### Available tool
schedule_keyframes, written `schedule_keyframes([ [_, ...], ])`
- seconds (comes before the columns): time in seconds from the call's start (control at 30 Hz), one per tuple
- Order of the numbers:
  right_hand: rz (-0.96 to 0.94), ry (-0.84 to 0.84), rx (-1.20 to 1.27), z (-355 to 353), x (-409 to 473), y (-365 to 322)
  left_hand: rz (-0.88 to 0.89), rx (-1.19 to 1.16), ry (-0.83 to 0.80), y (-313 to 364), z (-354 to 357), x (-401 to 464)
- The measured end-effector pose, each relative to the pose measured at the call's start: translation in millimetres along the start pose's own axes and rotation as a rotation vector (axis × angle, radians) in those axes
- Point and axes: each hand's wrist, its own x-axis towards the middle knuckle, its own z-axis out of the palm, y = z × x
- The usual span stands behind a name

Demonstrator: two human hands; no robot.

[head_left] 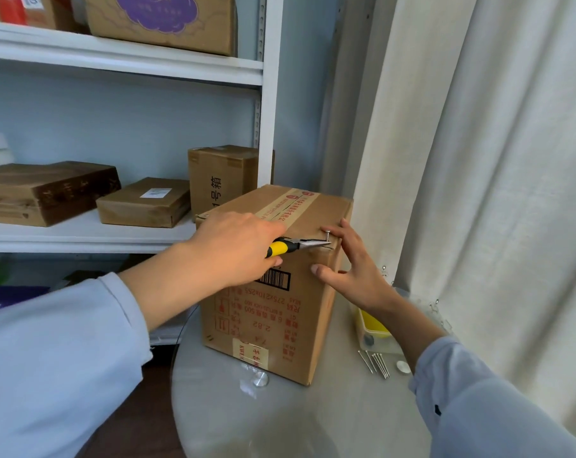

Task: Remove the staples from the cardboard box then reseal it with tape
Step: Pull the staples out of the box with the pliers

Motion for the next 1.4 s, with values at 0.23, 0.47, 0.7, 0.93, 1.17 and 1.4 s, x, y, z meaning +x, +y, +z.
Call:
schedule_keyframes([
  [0.23,0.010,-0.001,-0.007,2.2,0.6,1.7,-0.069,-0.143,0.051,19.2,24.9,-19.1],
  [0.47,0.007,0.004,-0.019,0.9,1.7,3.1,-0.051,-0.087,0.086,14.6,18.0,-15.7],
  [0.7,-0.007,0.016,-0.012,1.5,1.8,3.9,0.009,0.002,0.036,3.2,6.1,-3.6],
  [0.93,-0.014,0.024,-0.018,1.3,1.8,4.1,-0.049,-0.111,0.079,22.9,24.8,-19.8],
  [1.17,0.010,0.025,-0.018,3.1,2.6,4.4,0.005,0.032,0.119,1.5,10.3,-7.6],
  [1.4,0.014,0.018,-0.019,1.6,1.6,3.5,0.016,-0.008,0.131,5.5,16.1,-7.9],
])
